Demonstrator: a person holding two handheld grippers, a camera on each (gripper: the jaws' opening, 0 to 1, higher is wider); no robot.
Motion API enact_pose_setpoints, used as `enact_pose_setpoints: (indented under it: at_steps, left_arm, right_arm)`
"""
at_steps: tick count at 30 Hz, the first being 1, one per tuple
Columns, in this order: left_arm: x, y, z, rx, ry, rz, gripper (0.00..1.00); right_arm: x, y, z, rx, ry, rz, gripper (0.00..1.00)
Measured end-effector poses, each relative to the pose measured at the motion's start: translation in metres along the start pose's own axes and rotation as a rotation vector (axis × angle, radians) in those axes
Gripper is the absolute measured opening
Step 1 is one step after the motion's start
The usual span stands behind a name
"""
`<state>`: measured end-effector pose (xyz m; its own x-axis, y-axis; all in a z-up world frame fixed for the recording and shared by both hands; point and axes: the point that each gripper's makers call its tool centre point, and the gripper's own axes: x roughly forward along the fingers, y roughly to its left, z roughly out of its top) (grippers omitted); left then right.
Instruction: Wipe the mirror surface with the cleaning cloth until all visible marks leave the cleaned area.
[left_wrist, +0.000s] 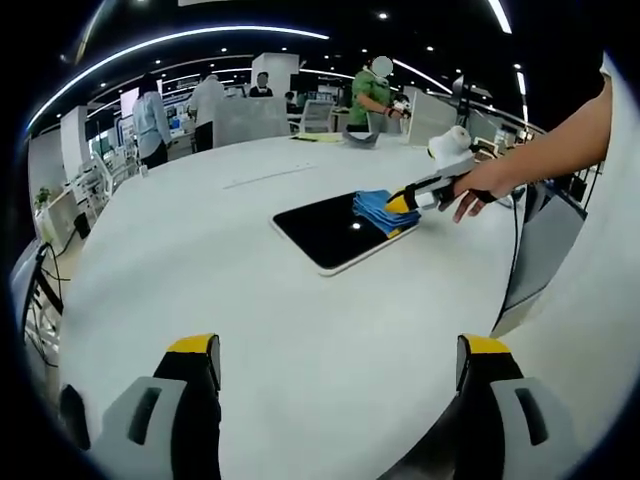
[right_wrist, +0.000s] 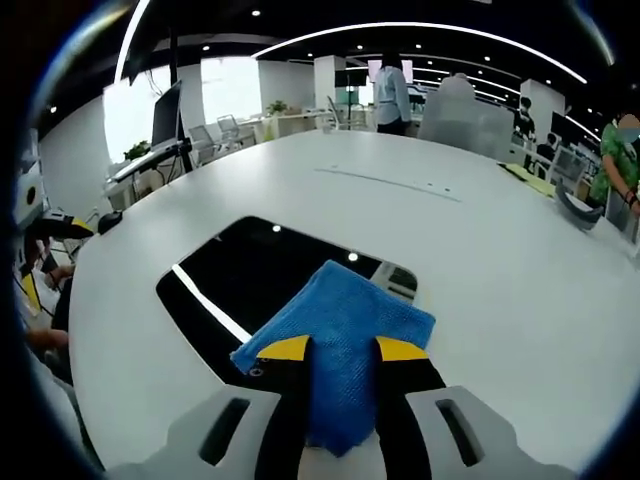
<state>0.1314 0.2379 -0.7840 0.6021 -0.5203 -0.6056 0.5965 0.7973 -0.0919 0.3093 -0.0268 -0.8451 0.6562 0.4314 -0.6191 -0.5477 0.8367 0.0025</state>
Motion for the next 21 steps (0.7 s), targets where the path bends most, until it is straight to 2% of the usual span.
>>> enact_pose_setpoints:
  at_steps: [21]
  left_arm:
    - [0.002, -0.001, -0.001, 0.001, 0.006, -0.009, 0.99]
  right_arm:
    - [-0.015, 0.015, -0.009, 0.002, -0.018, 0.000, 0.20]
